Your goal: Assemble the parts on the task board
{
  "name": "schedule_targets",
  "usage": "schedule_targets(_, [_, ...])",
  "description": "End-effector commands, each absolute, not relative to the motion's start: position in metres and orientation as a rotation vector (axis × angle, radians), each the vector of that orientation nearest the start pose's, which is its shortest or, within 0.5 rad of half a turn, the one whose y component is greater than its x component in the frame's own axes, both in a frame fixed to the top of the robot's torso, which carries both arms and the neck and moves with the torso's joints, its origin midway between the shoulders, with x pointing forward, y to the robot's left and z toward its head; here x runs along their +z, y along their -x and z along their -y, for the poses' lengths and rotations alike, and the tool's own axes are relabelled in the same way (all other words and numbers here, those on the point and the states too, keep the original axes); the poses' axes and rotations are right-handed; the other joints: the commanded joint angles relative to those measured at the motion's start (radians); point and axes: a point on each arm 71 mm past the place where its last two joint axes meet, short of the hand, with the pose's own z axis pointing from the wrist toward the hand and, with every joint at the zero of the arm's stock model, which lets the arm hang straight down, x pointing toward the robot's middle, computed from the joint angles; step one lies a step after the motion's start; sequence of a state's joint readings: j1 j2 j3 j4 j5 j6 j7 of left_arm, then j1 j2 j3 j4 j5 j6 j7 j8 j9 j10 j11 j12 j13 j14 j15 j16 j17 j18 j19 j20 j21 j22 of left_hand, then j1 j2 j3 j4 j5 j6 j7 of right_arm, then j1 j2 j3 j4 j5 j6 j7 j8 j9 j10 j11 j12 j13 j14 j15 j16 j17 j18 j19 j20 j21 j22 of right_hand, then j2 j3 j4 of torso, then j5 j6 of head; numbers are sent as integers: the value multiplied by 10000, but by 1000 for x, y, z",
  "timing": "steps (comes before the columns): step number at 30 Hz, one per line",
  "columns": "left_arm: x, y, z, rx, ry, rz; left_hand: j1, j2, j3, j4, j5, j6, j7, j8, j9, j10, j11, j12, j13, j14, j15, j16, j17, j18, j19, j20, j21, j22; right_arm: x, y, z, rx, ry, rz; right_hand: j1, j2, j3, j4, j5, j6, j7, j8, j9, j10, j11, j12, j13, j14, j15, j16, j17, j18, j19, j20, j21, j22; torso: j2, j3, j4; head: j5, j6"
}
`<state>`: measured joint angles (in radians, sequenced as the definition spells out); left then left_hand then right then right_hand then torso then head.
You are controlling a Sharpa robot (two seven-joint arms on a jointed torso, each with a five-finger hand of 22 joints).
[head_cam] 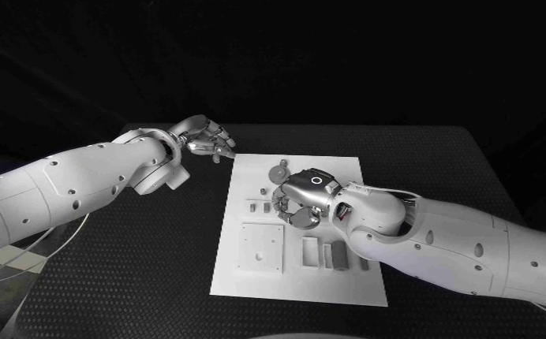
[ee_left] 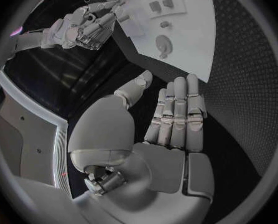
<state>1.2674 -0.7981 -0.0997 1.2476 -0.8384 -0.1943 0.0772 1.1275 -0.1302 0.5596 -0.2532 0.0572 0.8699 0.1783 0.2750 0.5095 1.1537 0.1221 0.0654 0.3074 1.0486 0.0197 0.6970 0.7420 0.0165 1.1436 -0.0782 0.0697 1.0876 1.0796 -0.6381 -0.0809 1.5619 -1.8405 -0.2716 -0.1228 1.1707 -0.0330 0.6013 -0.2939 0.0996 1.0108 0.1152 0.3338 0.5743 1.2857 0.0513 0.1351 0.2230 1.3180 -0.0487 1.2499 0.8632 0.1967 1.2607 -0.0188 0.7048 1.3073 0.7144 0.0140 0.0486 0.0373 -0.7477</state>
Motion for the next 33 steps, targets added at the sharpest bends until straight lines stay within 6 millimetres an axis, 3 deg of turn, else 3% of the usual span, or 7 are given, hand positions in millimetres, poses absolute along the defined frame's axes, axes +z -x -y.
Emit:
schedule_targets(1, [-191,-535,-259,-8759,3840,-17861,52,75,-47,-39,41,-6,2,27,13,-47,2,33,15,-53,-3,2,-13,201,-63,-9,-15,-15,-248,-423,77,7323,6617,-16296,59,89,-8,14,35,18,16,44,18,70,12,-22,10,-108,-111,65,-11,651,26,-69,54,226,-5,-5,24,175,-109])
schedule_targets(10, [-191,-535,-261,-8728,3865,-17867,53,75,-47,-39,41,-6,2,28,14,-47,2,34,16,-53,-3,3,-15,201,-62,-9,-14,-16,-260,-415,75,7308,7070,-16337,60,90,-8,12,34,15,17,40,24,69,13,-30,12,-113,-110,67,-18,651,20,-71,54,225,2,-9,-12,273,-200])
schedule_targets(21, [-191,-535,-260,-8743,3854,-17872,56,76,-46,-39,41,-6,2,30,16,-46,2,34,19,-53,-4,5,-17,201,-61,-9,-14,-18,-273,-408,69,7422,7269,-16499,62,91,-9,12,34,14,17,37,31,72,13,-37,17,-117,-110,71,-25,651,16,-74,57,225,-1,1,-2,304,-235])
schedule_targets(33, [-191,-535,-260,-8733,3861,-17895,55,73,-48,-39,40,-8,2,30,17,-47,2,34,21,-54,-3,7,-20,201,-61,-8,-14,-20,-278,-404,63,7548,7349,-16531,65,92,-10,12,33,14,17,34,39,75,13,-45,22,-120,-110,77,-33,651,13,-77,60,225,-5,-13,9,396,-324])
